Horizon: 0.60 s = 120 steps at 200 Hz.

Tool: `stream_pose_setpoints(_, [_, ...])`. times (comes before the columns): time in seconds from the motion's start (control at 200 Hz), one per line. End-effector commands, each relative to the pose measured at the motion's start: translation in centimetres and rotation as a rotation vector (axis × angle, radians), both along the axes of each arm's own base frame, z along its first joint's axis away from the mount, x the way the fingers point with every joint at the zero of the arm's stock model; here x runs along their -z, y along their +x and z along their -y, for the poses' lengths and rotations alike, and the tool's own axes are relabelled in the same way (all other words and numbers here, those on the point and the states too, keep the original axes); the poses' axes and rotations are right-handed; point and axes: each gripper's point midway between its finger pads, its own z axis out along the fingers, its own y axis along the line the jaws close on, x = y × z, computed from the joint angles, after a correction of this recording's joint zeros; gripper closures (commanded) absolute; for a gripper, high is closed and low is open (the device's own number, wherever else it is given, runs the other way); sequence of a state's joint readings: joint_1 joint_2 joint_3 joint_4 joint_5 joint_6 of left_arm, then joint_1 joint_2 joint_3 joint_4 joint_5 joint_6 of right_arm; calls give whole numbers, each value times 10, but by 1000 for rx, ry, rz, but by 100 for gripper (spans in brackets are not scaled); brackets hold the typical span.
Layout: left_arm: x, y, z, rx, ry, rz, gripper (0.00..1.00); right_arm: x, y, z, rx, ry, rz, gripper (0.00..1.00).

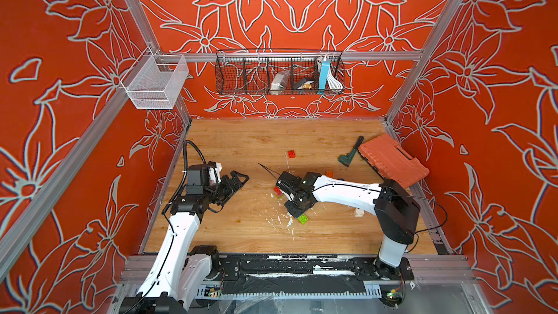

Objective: Assemble the letter r with lego
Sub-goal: Assemble the lego brick with the lego brick.

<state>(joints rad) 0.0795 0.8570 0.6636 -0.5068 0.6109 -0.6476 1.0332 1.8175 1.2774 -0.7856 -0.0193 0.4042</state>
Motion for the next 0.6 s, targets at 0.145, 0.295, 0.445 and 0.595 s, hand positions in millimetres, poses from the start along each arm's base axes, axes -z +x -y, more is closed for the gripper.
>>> stream_pose_setpoints(0.145, [-6,1,3,27,-9,28,3,4,0,-3,15,-23,-8,100])
stream_pose_setpoints(0.295, [-7,1,3,32,-10,33,3,8,1,-3,21,-30,-14,100])
stream_pose_setpoints(0.445, [-7,1,5,39,-14,33,3,12,1,-1,25,-40,-15,100])
stream_pose_setpoints(0.595, [-6,-1,6,44,-17,33,3,15,1,-1,26,-47,-16,100])
